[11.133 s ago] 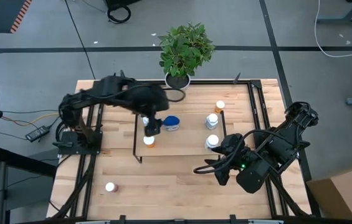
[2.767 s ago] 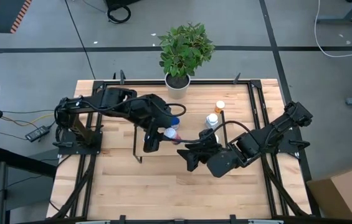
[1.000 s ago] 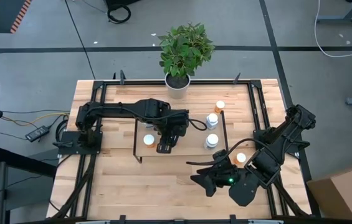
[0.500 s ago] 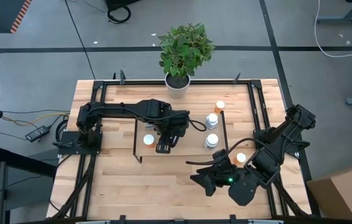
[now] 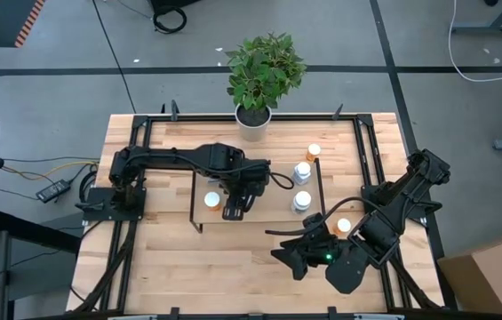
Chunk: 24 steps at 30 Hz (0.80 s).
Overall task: Pick and place medicine bottles onto shelf by color
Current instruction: Put the pink pill bottle on the shelf
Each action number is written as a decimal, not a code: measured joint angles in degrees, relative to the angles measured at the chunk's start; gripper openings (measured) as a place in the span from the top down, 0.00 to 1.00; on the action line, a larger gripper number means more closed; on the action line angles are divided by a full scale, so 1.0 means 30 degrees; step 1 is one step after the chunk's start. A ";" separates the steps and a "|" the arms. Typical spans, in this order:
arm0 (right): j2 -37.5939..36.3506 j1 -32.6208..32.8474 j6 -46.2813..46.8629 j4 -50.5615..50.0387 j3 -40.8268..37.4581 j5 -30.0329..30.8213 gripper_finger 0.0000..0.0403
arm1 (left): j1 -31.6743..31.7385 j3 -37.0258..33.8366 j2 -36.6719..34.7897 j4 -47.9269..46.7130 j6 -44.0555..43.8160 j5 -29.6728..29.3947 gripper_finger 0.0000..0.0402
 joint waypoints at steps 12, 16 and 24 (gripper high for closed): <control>0.0000 0.0009 -0.0007 0.0007 0.0000 0.0000 0.36 | -0.0011 -0.0007 0.0022 -0.0245 -0.0138 0.0102 0.44; 0.0000 0.0009 -0.0007 0.0007 0.0000 0.0000 0.36 | -0.0013 -0.0007 0.0022 -0.0208 -0.0152 0.0095 0.43; 0.0000 0.0009 0.0087 0.0033 0.0000 0.0000 0.36 | -0.0011 -0.0007 0.0022 -0.0143 -0.0182 0.0073 0.30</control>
